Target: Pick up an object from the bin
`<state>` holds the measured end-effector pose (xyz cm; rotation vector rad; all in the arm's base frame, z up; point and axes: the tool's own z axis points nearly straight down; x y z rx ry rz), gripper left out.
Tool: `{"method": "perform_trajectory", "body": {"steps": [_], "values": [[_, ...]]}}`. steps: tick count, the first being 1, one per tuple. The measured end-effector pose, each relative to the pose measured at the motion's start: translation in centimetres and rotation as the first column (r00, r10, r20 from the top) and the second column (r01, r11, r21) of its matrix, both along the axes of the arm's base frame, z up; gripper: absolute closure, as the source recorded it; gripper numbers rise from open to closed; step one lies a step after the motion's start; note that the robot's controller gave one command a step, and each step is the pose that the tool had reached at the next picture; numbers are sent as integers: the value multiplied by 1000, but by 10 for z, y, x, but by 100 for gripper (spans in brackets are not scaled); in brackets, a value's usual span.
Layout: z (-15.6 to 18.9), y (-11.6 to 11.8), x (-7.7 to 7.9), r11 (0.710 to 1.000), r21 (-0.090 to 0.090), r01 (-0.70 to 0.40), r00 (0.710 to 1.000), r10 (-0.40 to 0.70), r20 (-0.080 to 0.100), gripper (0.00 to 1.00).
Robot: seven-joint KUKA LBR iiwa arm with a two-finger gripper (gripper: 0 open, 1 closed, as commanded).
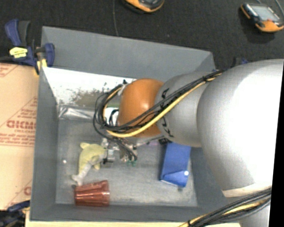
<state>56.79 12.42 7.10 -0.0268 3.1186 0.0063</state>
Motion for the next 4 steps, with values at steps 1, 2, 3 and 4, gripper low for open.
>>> {"method": "perform_trajectory", "body": {"steps": [1, 2, 3, 4], "values": [[0, 0, 0, 1000, 0, 1, 1000, -1, 0, 100], [76, 8, 12, 999, -3, -39, 999, 39, -3, 100], [127, 8, 30, 998, -4, -57, 998, 57, -6, 100], [91, 31, 10, 959, -9, -284, 959, 284, -2, 100]]}}
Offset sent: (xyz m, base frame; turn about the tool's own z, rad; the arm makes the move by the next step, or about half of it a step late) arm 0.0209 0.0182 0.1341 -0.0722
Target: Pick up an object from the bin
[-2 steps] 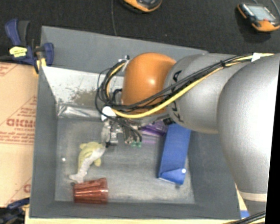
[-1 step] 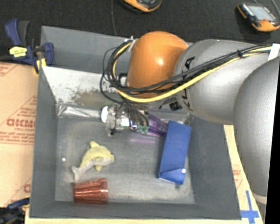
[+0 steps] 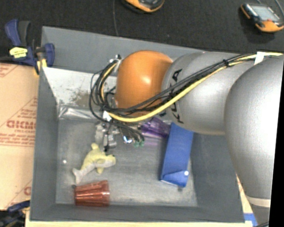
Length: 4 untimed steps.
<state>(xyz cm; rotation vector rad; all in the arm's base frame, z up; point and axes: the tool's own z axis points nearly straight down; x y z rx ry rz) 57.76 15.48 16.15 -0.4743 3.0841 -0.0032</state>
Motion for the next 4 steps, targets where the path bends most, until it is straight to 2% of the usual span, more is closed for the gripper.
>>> {"method": "perform_trajectory", "body": {"steps": [1, 2, 3, 4], "values": [[-4, -18, 3, 1000, 1, 9, 1000, -9, -4, 100], [-31, -11, -14, 990, 4, 142, 990, -142, -6, 100], [-54, -12, -19, 997, 3, 72, 997, -72, 3, 100], [-58, 1, -27, 999, 2, 45, 999, -45, -2, 0]]}}
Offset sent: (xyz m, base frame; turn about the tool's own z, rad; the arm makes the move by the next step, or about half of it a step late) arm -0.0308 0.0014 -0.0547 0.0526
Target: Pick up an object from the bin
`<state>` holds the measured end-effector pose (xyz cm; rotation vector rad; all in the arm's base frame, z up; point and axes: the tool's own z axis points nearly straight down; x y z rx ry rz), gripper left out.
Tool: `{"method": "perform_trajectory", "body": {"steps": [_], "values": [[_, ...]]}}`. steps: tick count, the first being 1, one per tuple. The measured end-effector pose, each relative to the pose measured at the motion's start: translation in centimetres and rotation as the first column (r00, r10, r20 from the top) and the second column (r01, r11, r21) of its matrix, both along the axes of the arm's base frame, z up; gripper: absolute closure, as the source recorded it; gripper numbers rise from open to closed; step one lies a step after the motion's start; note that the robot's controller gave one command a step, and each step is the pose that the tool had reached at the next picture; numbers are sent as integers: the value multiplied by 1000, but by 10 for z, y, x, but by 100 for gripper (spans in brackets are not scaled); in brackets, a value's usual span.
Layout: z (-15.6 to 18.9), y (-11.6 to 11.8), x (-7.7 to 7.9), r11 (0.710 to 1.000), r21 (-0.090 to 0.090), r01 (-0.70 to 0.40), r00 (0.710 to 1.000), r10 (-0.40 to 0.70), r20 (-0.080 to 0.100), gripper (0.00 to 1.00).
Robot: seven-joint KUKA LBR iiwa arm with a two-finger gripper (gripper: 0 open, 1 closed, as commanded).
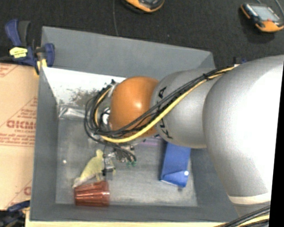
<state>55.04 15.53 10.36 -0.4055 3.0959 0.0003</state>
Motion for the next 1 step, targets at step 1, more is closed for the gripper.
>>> {"method": "perform_trajectory", "body": {"steps": [1], "values": [[0, 0, 0, 1000, 0, 1, 1000, -1, -1, 0]]}}
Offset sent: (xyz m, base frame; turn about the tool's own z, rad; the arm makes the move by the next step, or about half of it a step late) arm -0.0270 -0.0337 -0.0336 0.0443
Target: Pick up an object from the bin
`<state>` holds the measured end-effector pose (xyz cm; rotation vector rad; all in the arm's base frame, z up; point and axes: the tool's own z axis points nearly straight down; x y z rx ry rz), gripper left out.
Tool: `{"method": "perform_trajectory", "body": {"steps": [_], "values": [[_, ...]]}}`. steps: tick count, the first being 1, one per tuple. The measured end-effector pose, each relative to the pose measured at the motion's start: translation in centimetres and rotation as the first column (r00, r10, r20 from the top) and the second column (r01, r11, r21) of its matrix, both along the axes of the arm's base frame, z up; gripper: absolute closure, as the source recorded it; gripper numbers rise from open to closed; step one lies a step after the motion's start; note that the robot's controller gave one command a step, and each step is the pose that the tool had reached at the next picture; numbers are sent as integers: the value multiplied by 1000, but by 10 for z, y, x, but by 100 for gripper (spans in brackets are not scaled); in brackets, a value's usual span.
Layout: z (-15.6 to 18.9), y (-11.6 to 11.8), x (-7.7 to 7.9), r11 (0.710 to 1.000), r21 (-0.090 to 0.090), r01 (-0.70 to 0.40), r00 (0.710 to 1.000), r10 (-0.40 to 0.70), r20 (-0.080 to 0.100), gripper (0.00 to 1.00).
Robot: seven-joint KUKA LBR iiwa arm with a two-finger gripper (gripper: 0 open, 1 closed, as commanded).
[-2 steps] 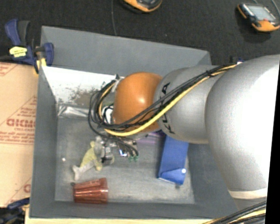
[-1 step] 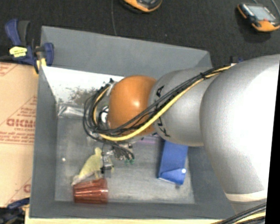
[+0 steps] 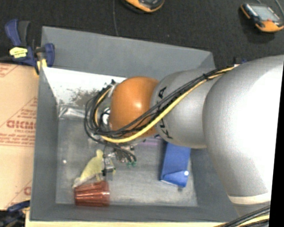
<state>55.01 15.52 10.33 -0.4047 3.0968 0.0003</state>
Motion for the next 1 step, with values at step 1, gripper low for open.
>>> {"method": "perform_trajectory", "body": {"steps": [1], "values": [[-13, -20, -7, 999, 18, 36, 998, -37, 47, 0]]}}
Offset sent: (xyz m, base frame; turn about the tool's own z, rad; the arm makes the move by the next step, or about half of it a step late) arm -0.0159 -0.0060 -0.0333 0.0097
